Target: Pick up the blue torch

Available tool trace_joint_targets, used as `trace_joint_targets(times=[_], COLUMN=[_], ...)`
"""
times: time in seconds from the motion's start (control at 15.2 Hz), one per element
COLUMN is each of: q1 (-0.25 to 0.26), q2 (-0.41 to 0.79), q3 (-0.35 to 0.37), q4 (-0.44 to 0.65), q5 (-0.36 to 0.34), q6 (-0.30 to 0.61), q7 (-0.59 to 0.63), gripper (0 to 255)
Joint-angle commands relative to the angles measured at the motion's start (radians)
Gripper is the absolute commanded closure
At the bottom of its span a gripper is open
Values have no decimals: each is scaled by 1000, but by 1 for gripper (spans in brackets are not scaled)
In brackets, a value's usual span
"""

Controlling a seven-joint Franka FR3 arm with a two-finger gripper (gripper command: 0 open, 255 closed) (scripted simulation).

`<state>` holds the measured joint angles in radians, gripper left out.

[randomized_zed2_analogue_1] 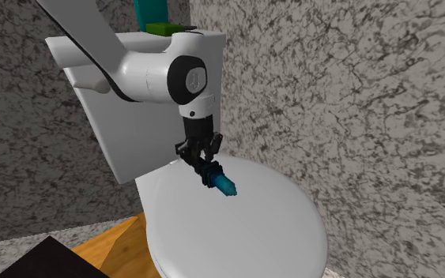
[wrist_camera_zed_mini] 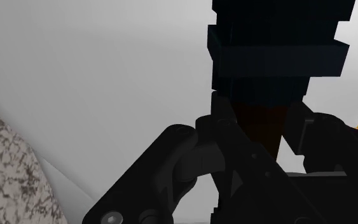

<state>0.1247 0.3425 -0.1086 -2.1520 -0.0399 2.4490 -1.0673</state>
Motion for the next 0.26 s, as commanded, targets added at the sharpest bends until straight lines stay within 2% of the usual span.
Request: trace_joint_targets(times=[0.0, 0.2], q1=[0, 0], q2=[-19, -31], q3=[-1, -2], q4=[7, 8], q5=[-1, -2], q6=[-26, -39], q7=[-2, -1], gripper=[255, 255])
